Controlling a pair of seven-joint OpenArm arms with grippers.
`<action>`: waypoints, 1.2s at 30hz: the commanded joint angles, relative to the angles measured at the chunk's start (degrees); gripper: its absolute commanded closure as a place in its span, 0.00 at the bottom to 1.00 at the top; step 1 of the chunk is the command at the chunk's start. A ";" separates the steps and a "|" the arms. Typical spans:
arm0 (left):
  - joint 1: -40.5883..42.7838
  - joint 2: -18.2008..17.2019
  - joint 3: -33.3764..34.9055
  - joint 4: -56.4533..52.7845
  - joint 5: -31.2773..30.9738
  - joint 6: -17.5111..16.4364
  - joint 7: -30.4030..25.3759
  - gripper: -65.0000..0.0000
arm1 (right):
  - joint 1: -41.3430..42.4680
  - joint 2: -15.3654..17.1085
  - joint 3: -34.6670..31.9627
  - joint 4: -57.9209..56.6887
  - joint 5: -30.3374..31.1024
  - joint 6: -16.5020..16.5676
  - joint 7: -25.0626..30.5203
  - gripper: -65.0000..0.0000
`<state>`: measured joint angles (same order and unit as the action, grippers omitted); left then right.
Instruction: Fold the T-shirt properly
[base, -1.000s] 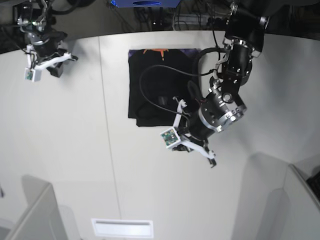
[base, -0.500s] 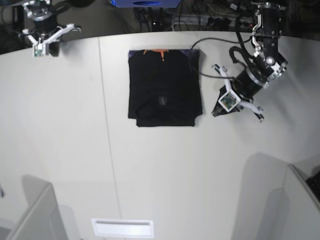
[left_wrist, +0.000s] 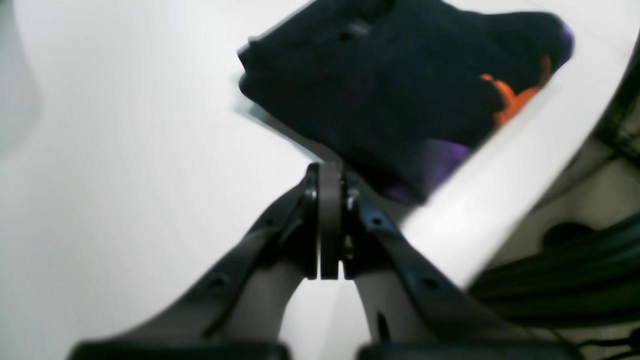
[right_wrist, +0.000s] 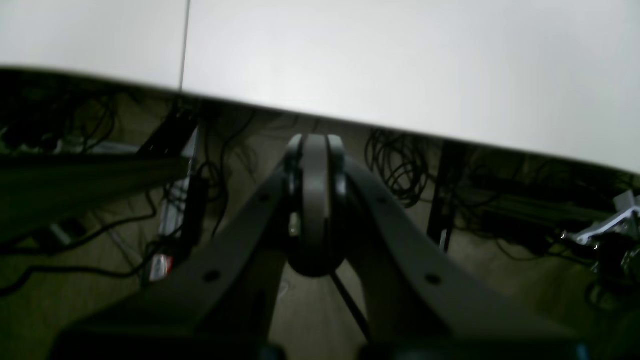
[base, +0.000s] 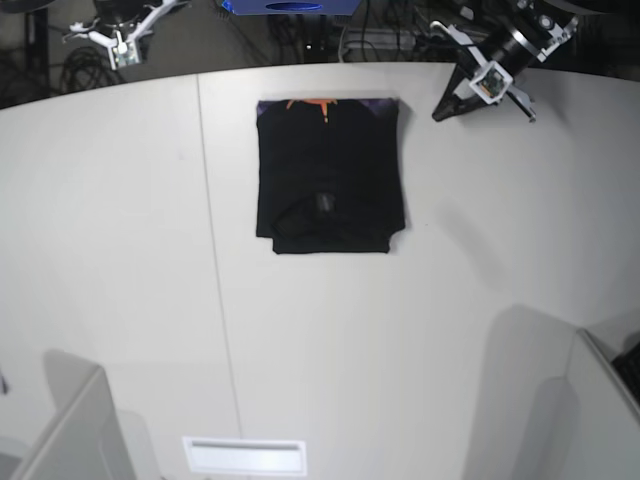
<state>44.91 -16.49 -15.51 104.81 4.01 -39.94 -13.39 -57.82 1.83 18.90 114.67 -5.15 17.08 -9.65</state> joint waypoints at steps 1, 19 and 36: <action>1.73 -0.34 -0.01 -0.68 -0.80 -0.06 -3.01 1.00 | -1.39 0.15 0.23 0.62 0.00 -0.16 1.08 1.00; 11.40 -0.78 7.82 -21.87 -0.27 -0.06 -11.89 1.00 | -5.25 2.88 -14.90 -7.99 0.00 -0.25 -15.98 1.00; -9.96 4.49 13.00 -65.21 -0.80 -0.06 -11.27 1.00 | 14.97 3.23 -22.37 -48.25 0.00 -0.33 -15.54 1.00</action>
<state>33.74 -11.79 -2.50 39.13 3.40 -39.07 -23.73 -41.91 4.86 -3.49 65.87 -5.32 16.47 -25.28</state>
